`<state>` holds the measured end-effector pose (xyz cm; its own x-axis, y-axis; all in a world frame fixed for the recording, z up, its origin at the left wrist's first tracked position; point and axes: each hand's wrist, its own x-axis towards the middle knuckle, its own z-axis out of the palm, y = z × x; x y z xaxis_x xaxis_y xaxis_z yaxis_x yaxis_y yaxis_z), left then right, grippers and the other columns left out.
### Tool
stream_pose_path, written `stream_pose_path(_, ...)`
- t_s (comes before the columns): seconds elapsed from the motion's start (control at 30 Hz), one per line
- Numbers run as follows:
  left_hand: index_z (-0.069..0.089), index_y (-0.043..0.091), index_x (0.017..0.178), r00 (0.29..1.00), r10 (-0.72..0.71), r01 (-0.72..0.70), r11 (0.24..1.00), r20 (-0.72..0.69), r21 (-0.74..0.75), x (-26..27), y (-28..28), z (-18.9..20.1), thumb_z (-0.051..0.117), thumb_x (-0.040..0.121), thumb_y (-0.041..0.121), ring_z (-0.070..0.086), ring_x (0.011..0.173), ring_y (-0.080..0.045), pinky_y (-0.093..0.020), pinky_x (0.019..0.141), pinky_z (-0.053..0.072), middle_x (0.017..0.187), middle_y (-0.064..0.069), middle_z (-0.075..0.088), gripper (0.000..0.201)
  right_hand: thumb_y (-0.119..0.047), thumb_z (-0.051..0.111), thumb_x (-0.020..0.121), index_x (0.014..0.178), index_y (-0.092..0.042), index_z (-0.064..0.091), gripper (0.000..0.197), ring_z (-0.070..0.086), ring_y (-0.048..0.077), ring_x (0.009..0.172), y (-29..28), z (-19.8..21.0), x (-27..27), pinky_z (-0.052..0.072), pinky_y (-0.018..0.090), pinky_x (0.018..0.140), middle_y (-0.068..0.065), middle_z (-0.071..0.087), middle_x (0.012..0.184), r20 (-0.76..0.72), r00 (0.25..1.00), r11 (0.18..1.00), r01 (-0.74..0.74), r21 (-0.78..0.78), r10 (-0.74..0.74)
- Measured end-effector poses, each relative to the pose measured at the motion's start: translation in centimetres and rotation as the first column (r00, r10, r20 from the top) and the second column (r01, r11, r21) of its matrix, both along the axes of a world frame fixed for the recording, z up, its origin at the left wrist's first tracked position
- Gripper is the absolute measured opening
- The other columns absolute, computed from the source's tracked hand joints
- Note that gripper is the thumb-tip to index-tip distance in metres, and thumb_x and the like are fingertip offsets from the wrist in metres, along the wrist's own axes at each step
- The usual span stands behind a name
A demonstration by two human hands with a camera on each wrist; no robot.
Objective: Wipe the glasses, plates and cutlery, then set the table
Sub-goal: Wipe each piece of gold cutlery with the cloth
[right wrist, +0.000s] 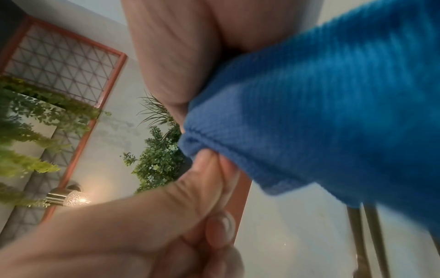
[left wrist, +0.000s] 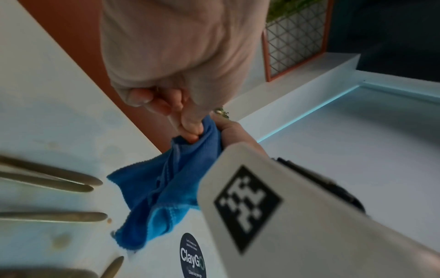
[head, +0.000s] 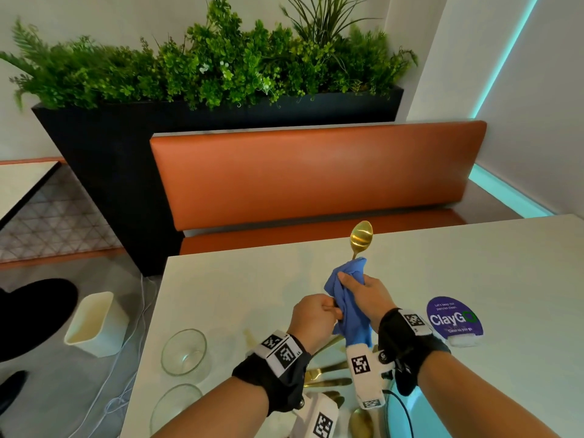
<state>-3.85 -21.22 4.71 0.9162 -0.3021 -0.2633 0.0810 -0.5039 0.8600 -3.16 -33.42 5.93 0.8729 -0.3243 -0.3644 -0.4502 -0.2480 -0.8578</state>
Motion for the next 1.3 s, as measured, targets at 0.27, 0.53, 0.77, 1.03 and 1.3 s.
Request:
stream_pose_path(0.27, 0.062, 0.012, 0.083, 0.988, -0.15, 0.154, 0.945, -0.034, 0.289, 2.1, 0.6, -0.8, 0.056, 0.09, 0.027, 0.061, 0.103, -0.03, -0.026, 0.069, 0.044, 0.082, -0.003, 0.062, 0.017, -0.037, 0.049, 0.094, 0.059, -0.02, 0.048, 0.038, 0.054, 0.021, 0.076, -0.3, -0.7, -0.8, 0.041, 0.03, 0.072, 0.007, 0.059, 0.079, -0.194, 0.949, 0.916, -0.296, -0.269, 0.25)
stream_pose_path(0.53, 0.065, -0.003, 0.112, 0.967, 0.095, -0.084, 0.995, -0.238, 0.056, 7.0, 0.6, -1.1, 0.053, 0.093, 0.028, 0.058, 0.112, -0.034, -0.042, 0.1, 0.045, 0.118, -0.02, 0.065, 0.038, -0.034, 0.054, 0.091, 0.083, -0.013, 0.059, 0.023, 0.055, 0.023, 0.085, 1.3, -0.9, 0.2, 0.045, 0.033, 0.08, 0.018, 0.066, 0.104, -0.283, 0.864, 0.849, -0.481, -0.218, 0.417)
stream_pose_path(0.77, 0.061, 0.0, 0.119, 0.923, 0.273, -0.273, 0.961, -0.272, 0.039, 10.8, 2.5, -3.1, 0.056, 0.093, 0.022, 0.057, 0.115, -0.031, -0.025, 0.073, 0.047, 0.127, -0.017, 0.06, 0.035, -0.042, 0.057, 0.088, 0.068, -0.02, 0.053, 0.029, 0.054, 0.021, 0.081, 1.6, -2.6, 0.9, 0.041, 0.028, 0.072, 0.005, 0.06, 0.082, -0.357, 0.826, 0.804, -0.536, -0.258, 0.436)
stream_pose_path(1.03, 0.066, 0.015, 0.106, 0.99, -0.141, 0.096, 0.606, -0.013, 0.79, 16.9, 4.7, -5.1, 0.052, 0.092, 0.04, 0.058, 0.095, -0.024, -0.033, 0.085, 0.043, 0.101, -0.004, 0.064, 0.032, -0.043, 0.051, 0.091, 0.11, -0.01, 0.061, 0.04, 0.059, 0.023, 0.1, -3.6, -2.9, -0.7, 0.041, 0.025, 0.081, 0.009, 0.065, 0.113, -0.454, 0.84, 0.791, -0.483, -0.376, 0.297)
stream_pose_path(1.3, 0.061, 0.017, 0.108, 0.957, -0.286, 0.077, 0.402, 0.046, 0.912, 17.9, 4.4, -9.4, 0.051, 0.092, 0.028, 0.054, 0.11, -0.023, -0.035, 0.097, 0.035, 0.111, -0.003, 0.064, 0.021, -0.04, 0.052, 0.09, 0.086, -0.019, 0.056, 0.022, 0.056, 0.018, 0.081, -6.1, -3.1, -1.6, 0.038, 0.024, 0.072, -0.001, 0.06, 0.083, -0.403, 0.889, 0.832, -0.385, -0.4, 0.217)
